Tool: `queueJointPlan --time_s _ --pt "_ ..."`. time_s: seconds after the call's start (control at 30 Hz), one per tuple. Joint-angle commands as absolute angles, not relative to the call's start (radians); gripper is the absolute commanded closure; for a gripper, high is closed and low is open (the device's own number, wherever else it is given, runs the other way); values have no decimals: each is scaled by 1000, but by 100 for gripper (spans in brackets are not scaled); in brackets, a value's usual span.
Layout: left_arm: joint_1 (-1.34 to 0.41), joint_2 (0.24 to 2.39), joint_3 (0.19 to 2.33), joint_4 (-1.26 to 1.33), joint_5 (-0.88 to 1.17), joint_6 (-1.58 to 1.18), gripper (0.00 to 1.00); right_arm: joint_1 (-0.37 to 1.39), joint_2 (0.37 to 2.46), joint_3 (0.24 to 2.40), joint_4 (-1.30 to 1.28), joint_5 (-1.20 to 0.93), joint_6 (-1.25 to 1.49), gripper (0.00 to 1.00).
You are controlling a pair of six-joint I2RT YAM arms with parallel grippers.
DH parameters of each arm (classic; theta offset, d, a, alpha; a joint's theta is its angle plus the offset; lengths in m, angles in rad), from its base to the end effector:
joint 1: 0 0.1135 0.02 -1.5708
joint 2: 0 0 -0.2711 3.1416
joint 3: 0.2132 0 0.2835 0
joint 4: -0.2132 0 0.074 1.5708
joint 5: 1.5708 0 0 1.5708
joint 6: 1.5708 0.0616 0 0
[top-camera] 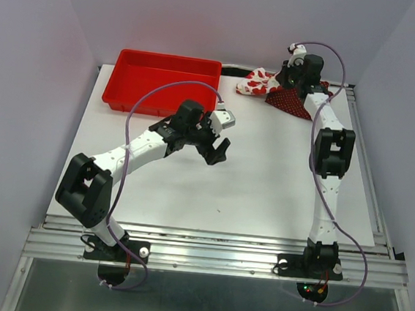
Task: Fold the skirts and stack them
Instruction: Neatly place the folded skirt to the corner
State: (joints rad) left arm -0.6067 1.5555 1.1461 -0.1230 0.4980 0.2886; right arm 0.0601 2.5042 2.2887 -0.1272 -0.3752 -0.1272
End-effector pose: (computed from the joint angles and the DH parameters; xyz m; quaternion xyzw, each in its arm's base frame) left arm 0.3154 -0.2547 0.2643 0.4744 0.7056 -0.2874 0.4409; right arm 0.6425 0.0613 0.2301 -0.1821 0.7894 0.1334 0.5709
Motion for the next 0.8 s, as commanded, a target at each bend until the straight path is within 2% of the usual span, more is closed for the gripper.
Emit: queueJointPlan --time_s 0.0,0.27,0.43,0.77 --pt "-601 1534 1138 -97 523 281 1 55 2402 2370 -57 -419 -204 99" --pt "-601 1534 1143 -100 531 278 2 34 2353 2381 -43 -439 -245 99" --pt "-601 1534 1143 -107 537 276 2 -47 2321 2355 -35 -413 -232 99" --pt "-600 1535 1130 -109 546 273 2 -170 2138 1840 124 -429 -202 99"
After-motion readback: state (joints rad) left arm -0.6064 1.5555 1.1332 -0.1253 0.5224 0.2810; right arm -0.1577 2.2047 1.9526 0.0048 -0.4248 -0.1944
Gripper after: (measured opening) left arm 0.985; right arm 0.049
